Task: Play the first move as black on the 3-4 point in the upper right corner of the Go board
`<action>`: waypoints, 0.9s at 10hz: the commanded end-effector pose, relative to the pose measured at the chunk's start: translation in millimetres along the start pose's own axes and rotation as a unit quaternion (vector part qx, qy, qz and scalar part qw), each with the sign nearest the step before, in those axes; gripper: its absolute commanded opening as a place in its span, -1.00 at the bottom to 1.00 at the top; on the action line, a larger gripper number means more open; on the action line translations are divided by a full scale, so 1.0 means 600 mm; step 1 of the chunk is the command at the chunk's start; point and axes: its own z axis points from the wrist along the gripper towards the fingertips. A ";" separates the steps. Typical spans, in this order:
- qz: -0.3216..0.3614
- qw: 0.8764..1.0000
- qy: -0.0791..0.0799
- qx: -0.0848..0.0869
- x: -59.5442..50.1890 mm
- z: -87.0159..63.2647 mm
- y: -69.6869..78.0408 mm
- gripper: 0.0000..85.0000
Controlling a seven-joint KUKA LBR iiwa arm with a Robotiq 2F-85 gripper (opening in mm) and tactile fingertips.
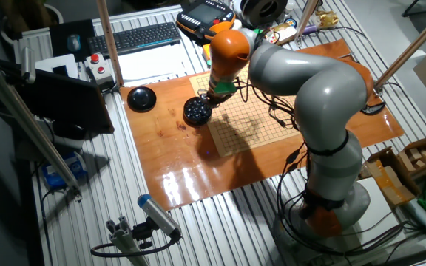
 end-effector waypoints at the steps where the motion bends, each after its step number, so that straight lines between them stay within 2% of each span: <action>1: 0.004 1.000 -0.001 -0.003 -0.001 0.007 0.008 -0.98; 4: 0.012 1.000 -0.006 -0.004 0.000 0.020 0.029 -0.98; 7: -0.005 1.000 0.006 0.009 -0.004 0.029 0.038 -0.98; 9: -0.007 1.000 0.007 0.006 -0.007 0.032 0.039 -0.98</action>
